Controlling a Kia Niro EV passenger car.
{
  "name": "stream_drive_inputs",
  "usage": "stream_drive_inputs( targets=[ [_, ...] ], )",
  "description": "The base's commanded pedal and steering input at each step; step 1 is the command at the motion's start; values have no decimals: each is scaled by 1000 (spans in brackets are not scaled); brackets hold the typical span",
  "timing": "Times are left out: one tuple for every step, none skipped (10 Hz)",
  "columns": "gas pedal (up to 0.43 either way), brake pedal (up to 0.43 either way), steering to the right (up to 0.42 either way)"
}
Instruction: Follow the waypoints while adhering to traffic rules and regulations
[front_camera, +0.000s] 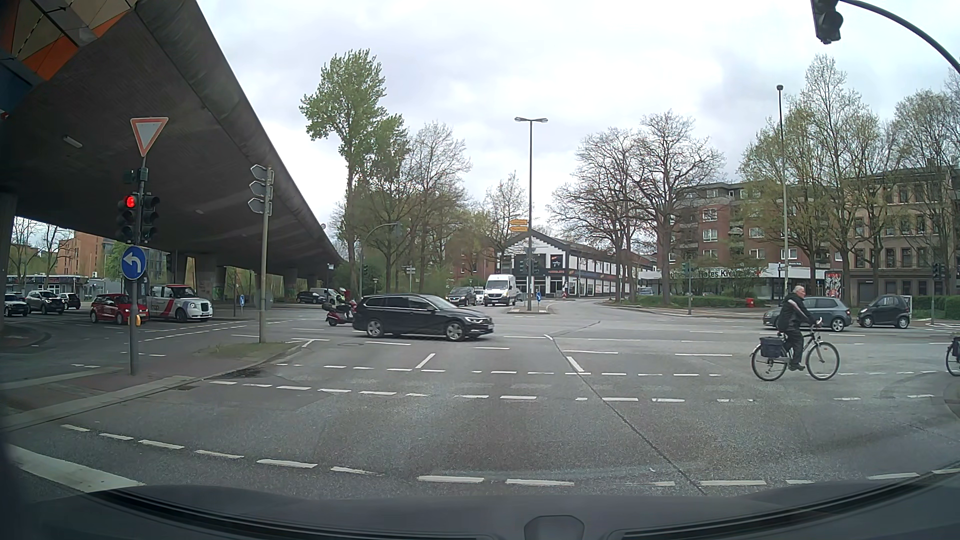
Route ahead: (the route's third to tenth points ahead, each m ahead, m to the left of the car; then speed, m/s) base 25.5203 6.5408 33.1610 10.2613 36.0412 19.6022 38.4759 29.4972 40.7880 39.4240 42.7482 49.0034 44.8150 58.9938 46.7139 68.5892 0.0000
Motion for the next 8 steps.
stream_drive_inputs(
  targets=[
    [0,268,-11],
    [0,268,-11],
    [0,268,-11],
    [0,268,-11],
    [0,268,-11],
    [0,268,-11],
    [0,268,-11],
    [0,268,-11]
  ],
)
